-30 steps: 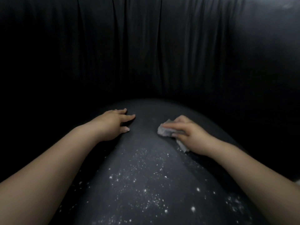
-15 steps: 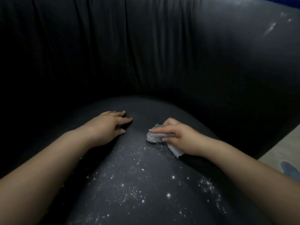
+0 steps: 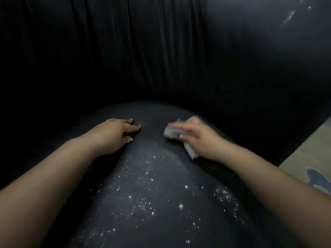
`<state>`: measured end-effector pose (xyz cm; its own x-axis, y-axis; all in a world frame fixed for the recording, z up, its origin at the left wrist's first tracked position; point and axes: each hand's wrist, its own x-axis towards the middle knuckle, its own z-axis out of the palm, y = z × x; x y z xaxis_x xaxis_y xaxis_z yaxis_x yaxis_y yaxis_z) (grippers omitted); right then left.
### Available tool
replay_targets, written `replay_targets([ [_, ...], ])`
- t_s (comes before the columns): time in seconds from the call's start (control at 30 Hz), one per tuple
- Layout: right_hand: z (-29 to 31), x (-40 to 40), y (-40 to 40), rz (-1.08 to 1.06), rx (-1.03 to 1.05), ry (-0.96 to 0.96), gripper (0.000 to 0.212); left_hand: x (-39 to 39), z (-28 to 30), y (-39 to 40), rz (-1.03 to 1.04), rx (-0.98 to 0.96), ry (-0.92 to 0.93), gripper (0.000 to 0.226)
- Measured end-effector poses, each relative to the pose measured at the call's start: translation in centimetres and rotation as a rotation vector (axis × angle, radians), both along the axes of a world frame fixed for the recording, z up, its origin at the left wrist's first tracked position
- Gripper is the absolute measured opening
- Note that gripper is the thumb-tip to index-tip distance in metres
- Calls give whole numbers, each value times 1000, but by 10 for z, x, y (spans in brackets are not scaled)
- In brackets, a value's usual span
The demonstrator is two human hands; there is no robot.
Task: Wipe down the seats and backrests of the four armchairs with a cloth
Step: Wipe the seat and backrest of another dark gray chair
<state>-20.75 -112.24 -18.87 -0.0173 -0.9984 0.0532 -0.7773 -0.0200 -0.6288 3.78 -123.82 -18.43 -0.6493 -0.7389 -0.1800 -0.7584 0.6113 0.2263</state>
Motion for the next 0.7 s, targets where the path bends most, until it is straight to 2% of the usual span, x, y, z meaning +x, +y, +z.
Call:
replay_targets([
  [0.07, 1, -18, -9, -160, 4, 43, 39, 0, -1, 0, -1, -7, 4, 53],
  [0.13, -7, -20, 0, -211, 62, 68, 40, 0, -2, 2, -6, -18, 5, 53],
  [0.33, -14, 25, 61, 89, 13, -30, 50, -7, 0, 8, -20, -15, 45, 51],
  [0.43, -4, -2, 46, -95, -49, 28, 43, -16, 1, 12, -82, -22, 37, 52],
  [0.5, 1, -21, 39, -270, 38, 105, 41, -20, -2, 14, -108, -33, 15, 52],
  [0.57, -3, -17, 44, -327, 128, 93, 42, -21, -5, 15, -109, -30, -4, 52],
  [0.7, -8, 29, 71, -88, 121, 7, 45, -20, -6, 12, -112, -3, -12, 53],
])
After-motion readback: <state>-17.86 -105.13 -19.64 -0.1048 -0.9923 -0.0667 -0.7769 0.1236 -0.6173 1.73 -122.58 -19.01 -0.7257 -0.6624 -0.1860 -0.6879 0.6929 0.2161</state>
